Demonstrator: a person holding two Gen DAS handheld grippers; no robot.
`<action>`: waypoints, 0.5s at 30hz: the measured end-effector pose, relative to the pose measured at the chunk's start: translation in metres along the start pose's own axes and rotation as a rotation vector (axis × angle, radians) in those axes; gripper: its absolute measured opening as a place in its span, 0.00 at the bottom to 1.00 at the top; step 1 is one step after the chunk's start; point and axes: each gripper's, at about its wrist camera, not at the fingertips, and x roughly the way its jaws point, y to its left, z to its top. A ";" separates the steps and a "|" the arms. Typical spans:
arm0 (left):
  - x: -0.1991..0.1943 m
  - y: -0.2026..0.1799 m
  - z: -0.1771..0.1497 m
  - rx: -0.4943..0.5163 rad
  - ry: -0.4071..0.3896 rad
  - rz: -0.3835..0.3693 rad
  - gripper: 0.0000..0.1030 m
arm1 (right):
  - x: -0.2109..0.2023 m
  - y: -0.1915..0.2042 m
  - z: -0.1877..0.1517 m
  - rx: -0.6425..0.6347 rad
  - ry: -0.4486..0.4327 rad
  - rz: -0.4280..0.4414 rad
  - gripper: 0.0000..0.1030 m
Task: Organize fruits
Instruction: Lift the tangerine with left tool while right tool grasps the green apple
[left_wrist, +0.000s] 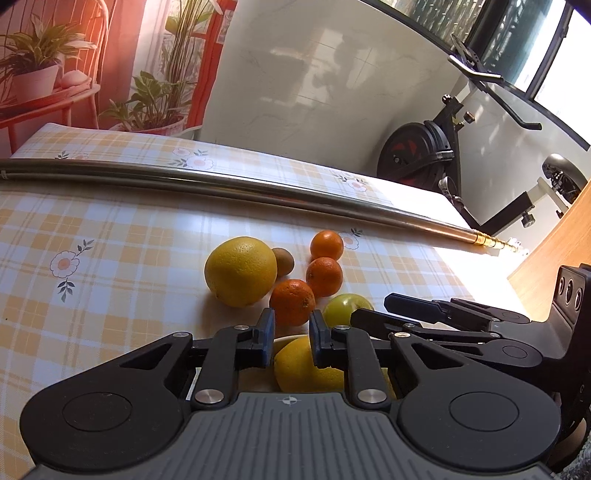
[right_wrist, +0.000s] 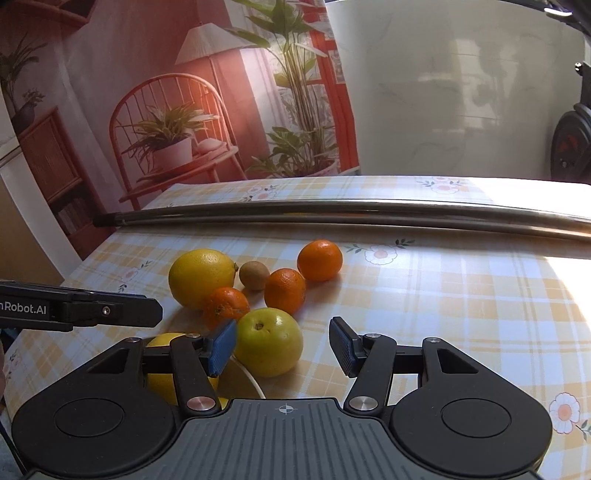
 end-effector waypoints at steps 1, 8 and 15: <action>0.002 0.003 0.000 -0.017 0.004 -0.005 0.21 | 0.000 0.001 0.000 0.000 0.000 -0.001 0.51; 0.008 0.010 0.008 -0.076 0.002 -0.034 0.21 | 0.006 0.000 0.000 0.020 0.023 0.015 0.51; 0.014 0.007 0.011 -0.071 0.015 -0.036 0.22 | 0.021 0.000 0.002 0.047 0.084 0.059 0.43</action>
